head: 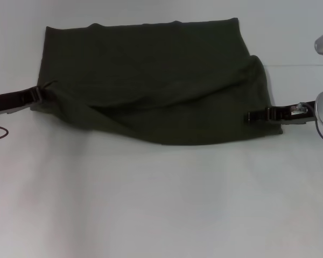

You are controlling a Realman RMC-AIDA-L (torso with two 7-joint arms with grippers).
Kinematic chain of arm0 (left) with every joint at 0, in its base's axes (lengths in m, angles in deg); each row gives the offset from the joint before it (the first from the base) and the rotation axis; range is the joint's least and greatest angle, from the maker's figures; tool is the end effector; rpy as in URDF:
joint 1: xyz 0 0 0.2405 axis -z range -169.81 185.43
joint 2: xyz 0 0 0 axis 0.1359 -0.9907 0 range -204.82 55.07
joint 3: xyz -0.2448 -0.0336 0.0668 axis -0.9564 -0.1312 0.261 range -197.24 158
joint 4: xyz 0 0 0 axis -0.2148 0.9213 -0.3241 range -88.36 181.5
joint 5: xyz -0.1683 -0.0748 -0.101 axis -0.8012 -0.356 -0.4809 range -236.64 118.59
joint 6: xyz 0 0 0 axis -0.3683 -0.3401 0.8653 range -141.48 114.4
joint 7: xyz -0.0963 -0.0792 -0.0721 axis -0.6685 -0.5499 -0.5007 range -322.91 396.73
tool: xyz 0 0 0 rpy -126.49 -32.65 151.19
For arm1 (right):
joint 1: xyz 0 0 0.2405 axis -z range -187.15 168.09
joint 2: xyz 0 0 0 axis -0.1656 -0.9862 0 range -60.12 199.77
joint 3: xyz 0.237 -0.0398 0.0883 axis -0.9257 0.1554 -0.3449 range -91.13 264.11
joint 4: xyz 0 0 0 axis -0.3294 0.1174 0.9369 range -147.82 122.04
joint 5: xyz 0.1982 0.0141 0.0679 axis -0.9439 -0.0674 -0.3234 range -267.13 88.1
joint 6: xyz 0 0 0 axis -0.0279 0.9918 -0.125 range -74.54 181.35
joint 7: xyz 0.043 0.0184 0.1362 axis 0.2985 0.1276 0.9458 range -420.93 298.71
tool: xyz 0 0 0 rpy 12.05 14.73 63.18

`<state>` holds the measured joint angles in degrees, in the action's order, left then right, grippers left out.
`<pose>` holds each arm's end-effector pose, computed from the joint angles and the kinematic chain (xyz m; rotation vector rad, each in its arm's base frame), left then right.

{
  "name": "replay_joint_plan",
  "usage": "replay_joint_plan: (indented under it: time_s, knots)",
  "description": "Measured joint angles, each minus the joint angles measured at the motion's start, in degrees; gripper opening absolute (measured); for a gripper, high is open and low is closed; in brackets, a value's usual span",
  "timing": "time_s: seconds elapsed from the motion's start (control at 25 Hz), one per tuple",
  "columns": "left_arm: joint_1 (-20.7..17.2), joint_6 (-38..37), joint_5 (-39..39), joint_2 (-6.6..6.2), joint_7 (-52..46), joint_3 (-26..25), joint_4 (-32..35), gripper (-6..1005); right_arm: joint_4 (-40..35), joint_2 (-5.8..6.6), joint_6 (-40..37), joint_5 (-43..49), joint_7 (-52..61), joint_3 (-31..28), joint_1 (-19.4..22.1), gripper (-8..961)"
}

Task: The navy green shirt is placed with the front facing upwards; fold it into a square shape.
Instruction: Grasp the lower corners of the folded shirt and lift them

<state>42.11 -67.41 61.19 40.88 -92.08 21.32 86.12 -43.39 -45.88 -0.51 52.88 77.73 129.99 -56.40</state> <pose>-0.3070 0.4145 0.0521 -1.8772 -1.4820 -0.5738 0.2708 0.4351 0.0009 -2.0824 1.4920 0.1592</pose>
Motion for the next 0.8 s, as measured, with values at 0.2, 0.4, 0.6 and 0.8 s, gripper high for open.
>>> replay_joint_plan:
  time_s: [0.2, 0.4, 0.6, 0.8]
  knots:
    - [-0.06, 0.0, 0.0, 0.0, 0.04, -0.12, 0.03, 32, -0.41, -0.01, -1.23, -0.42, 0.26, -0.05, 0.13, 778]
    - [-0.02, -0.01, 0.01, 0.04, 0.06, -0.03, -0.02, 32, -0.46, 0.14, -1.72, -0.46, 1.2, -0.3, 0.29, 668]
    - [-0.02, -0.53, 0.08, 0.09, 0.06, 0.27, 0.08, 32, -0.79, 0.74, -3.23, -0.71, 2.43, -0.53, 0.98, 558]
    - [-0.09, -1.2, 0.16, -0.1, 0.06, 0.44, 0.19, 32, -2.22, 0.94, -4.31, -0.78, 3.55, -0.9, 2.49, 253]
